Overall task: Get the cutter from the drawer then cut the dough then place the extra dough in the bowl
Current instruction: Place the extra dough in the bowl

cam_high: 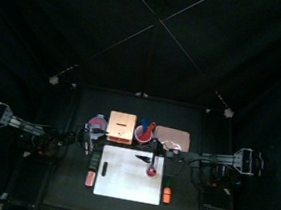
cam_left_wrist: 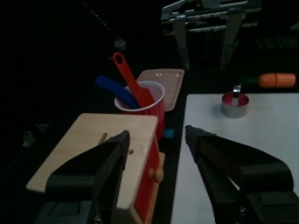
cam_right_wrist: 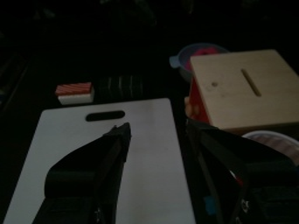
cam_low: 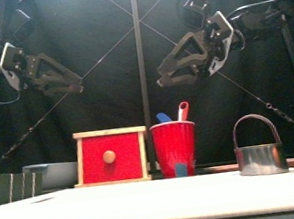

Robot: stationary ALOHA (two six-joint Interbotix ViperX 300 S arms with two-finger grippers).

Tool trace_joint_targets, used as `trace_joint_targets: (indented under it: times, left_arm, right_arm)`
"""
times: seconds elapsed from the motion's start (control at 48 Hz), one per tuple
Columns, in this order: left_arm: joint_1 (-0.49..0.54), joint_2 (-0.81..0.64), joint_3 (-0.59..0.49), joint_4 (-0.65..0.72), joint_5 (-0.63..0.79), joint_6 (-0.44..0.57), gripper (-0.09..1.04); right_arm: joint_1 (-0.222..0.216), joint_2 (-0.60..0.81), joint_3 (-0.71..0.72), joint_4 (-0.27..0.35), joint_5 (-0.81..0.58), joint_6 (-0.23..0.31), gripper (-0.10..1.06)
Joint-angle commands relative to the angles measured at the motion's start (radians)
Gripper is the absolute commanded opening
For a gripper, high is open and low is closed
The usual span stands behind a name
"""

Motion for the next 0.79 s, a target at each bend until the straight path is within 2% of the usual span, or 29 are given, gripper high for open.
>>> trace_joint_targets:
  times: [0.021, 0.312, 0.5, 0.792]
  left_arm:
    - [-0.041, 0.064, -0.046, 0.014, -0.086, -0.067, 0.88]
    - [-0.071, 0.235, -0.106, 0.212, -0.176, -0.239, 0.88]
    - [-0.069, 0.295, -0.150, 0.267, -0.176, -0.252, 0.88]
    - [-0.028, 0.314, -0.152, 0.272, -0.176, -0.255, 0.88]
  right_arm:
    - [-0.009, -0.020, 0.009, -0.026, -0.087, 0.006, 0.88]
    - [-0.026, -0.017, 0.025, -0.037, -0.135, 0.005, 0.88]
    - [-0.034, -0.017, 0.028, -0.032, -0.137, 0.009, 0.88]
    - [-0.060, -0.014, 0.031, -0.031, -0.133, 0.014, 0.88]
